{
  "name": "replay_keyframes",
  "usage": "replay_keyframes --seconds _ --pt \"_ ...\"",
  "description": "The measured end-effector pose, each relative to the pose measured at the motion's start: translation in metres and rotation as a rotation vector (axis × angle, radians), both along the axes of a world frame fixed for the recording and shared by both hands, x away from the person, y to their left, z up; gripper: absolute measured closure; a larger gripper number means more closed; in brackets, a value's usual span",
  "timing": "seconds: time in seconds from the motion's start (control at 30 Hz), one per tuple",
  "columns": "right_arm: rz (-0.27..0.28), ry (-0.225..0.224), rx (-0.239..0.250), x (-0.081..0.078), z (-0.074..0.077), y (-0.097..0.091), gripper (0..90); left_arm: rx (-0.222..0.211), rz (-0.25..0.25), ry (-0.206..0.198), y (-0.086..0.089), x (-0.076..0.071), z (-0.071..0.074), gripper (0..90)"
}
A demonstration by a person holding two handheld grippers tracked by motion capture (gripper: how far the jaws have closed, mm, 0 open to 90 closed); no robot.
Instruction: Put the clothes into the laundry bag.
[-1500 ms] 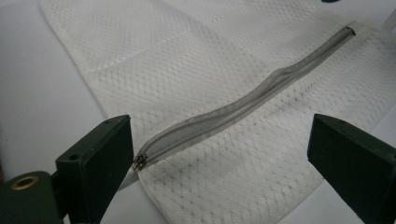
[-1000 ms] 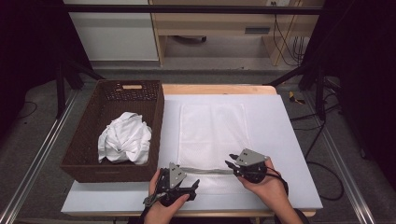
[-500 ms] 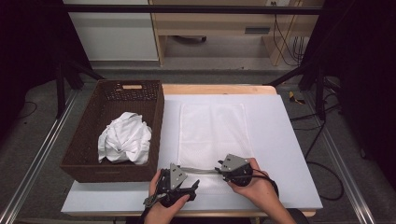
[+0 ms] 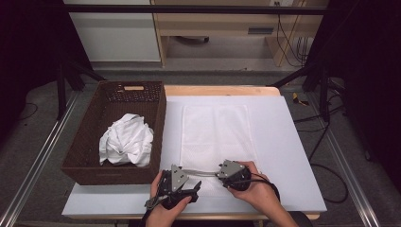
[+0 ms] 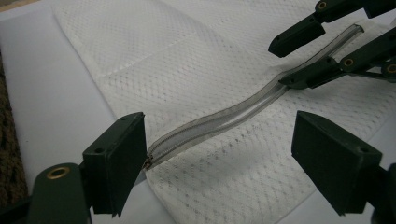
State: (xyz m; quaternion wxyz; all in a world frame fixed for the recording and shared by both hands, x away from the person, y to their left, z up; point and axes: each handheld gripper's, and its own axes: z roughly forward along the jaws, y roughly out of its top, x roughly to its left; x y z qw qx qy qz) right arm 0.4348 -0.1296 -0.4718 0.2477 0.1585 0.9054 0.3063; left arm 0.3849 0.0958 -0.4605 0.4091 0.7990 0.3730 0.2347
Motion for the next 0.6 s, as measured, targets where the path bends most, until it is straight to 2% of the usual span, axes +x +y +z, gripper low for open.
replay_keyframes --seconds 0.17,0.4,0.6 --pt "-0.009 -0.003 -0.012 0.0035 -0.0013 0.0022 64.3 -0.008 0.000 -0.002 0.0003 -0.0009 0.0000 18.5" --pt "-0.018 -0.011 -0.014 0.0046 0.0009 0.0041 71.9 -0.009 -0.002 -0.003 0.0008 -0.0017 0.0008 18.5" --pt "-0.037 -0.006 0.001 0.0083 0.0009 0.0028 74.7 0.000 -0.005 -0.006 -0.0005 -0.0016 0.0004 18.7"
